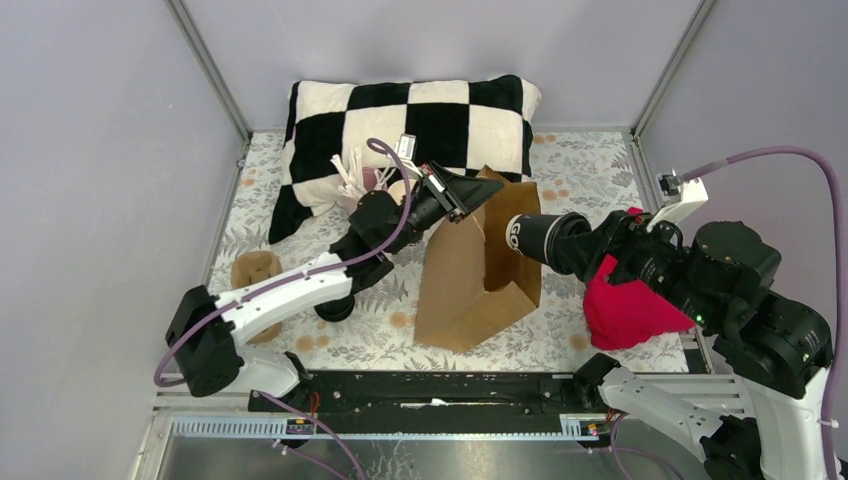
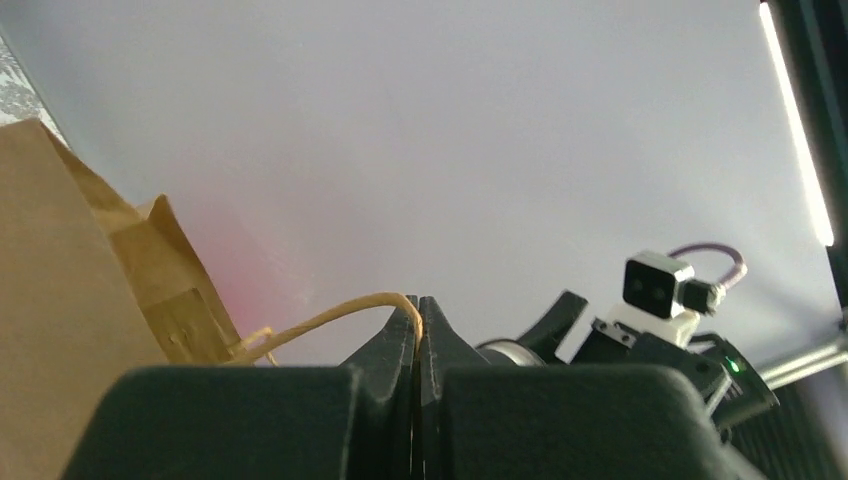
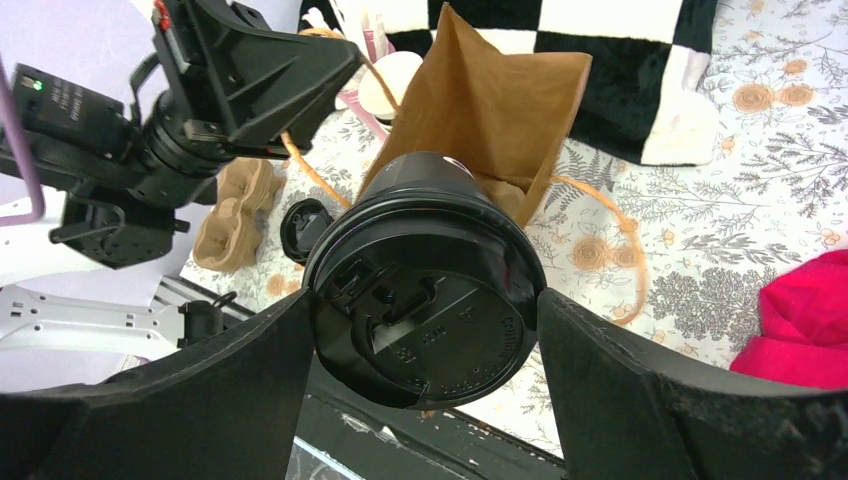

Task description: Pack the takeout coffee

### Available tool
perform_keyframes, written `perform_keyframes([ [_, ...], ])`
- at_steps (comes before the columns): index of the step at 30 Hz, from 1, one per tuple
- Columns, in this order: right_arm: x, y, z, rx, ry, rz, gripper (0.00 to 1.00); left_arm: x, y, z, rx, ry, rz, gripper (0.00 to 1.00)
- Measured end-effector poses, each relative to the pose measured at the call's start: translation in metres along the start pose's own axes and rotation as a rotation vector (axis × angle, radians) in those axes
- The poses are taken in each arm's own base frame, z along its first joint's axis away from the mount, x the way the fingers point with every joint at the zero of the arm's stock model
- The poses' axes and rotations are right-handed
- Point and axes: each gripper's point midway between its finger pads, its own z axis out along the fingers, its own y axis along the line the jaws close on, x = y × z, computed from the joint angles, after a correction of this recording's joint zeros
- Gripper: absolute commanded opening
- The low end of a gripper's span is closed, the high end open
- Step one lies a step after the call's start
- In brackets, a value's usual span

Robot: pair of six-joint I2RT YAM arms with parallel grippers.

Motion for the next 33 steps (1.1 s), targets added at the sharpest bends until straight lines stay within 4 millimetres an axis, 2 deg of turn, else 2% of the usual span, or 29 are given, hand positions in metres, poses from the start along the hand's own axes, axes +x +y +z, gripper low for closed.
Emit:
perform_keyframes([
  [3,0.000,-0.001,0.006,0.019,0.010,0.016,0.84,-0.003,0.020,0.009,-0.044,-0.058,-0.042,0.00],
  [5,-0.003,-0.002,0.010,0.037,0.008,0.019,0.84,-0.009,0.025,0.011,-0.064,-0.101,-0.055,0.00],
  [10,-0.026,0.004,0.015,0.051,-0.032,0.019,0.84,-0.030,0.006,0.020,-0.014,-0.200,-0.125,0.00],
  [14,-0.032,0.003,0.017,0.066,-0.046,0.009,0.84,-0.037,-0.002,0.018,0.030,-0.248,-0.201,0.00],
  [18,-0.032,0.002,0.017,0.069,-0.047,-0.001,0.84,-0.035,0.015,0.006,-0.022,-0.265,-0.213,0.13],
  [21,-0.033,0.003,0.017,0.062,-0.052,-0.006,0.84,-0.035,0.033,-0.013,-0.133,-0.276,-0.197,0.27],
  [23,-0.034,0.005,0.018,0.054,-0.056,-0.008,0.84,-0.037,0.037,-0.027,-0.196,-0.279,-0.165,0.34],
  [26,-0.036,0.010,0.019,0.026,-0.059,-0.014,0.84,-0.042,0.036,-0.042,-0.288,-0.272,-0.054,0.54],
  [30,-0.036,0.015,0.022,-0.002,-0.057,-0.020,0.84,-0.056,0.023,-0.045,-0.381,-0.246,0.144,0.79],
  [33,-0.034,0.019,0.024,-0.019,-0.050,-0.022,0.84,-0.071,0.006,-0.047,-0.435,-0.237,0.294,0.84],
])
